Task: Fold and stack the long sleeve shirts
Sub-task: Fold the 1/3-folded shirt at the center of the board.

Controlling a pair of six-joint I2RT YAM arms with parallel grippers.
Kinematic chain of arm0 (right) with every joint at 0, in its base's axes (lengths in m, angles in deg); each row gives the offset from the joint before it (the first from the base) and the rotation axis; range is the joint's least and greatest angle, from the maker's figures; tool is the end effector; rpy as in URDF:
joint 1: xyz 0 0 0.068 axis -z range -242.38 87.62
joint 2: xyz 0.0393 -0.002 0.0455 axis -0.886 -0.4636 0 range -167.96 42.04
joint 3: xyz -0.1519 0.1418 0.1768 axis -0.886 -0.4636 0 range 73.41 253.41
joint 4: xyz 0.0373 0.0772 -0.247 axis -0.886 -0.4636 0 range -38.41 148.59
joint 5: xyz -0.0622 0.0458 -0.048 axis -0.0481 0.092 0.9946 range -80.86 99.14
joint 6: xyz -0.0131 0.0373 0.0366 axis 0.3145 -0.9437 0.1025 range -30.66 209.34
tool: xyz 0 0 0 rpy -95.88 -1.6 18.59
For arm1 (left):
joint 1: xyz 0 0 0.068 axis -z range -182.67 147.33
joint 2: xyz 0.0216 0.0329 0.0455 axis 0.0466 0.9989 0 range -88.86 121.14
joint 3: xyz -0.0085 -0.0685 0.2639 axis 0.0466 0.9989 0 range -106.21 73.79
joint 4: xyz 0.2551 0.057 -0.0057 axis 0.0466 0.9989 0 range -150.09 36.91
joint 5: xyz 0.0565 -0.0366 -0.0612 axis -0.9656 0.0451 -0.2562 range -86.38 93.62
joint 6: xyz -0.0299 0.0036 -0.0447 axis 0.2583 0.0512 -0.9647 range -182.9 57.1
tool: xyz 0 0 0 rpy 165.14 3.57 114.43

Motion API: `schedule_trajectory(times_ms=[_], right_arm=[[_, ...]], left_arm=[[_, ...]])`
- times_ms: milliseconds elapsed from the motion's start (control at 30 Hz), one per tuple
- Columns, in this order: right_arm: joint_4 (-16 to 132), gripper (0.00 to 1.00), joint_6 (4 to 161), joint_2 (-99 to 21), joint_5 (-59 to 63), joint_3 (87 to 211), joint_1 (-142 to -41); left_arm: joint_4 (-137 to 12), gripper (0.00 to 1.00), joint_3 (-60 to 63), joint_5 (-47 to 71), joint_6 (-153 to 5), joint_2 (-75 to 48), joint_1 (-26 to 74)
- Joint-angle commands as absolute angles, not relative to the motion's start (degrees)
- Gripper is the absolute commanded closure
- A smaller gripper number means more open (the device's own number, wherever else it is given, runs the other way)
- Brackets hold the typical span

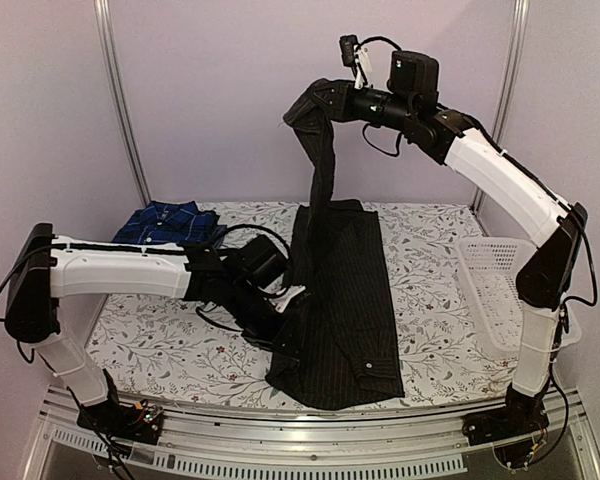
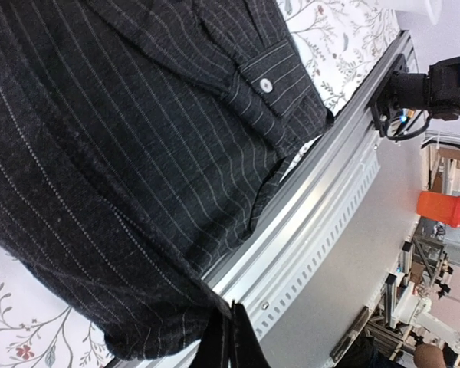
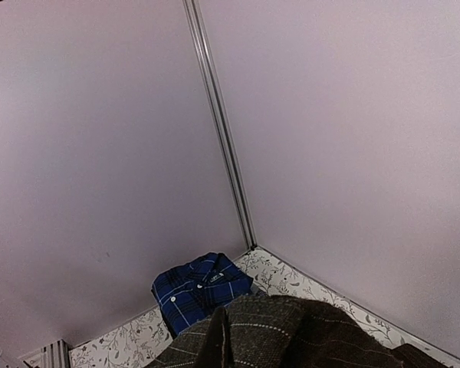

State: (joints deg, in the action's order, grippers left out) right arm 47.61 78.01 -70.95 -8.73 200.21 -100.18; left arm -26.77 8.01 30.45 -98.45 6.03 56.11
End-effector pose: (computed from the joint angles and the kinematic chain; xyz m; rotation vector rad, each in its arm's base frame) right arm 0.3524 0.2872 0.4787 -0.6138 1.4736 0.9130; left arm 0.1597 -0.2946 0.2160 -0.7642 -2.8583 1.0101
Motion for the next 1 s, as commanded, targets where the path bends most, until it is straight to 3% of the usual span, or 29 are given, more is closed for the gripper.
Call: schedule_trajectory(times_ms=[0, 967], right_arm=[[44.46, 1.00, 79.46, -70.78, -7.40, 201.79, -99.66], [38.77, 1.00, 84.83, -64.76, 0.38, 198.31, -99.20]], left_arm=[[-27.13, 1.00, 3.00, 32.43, -97.02, 9.97, 57.18], [-28.01, 1.00, -4.05, 36.68, -95.50, 21.81, 59.90]])
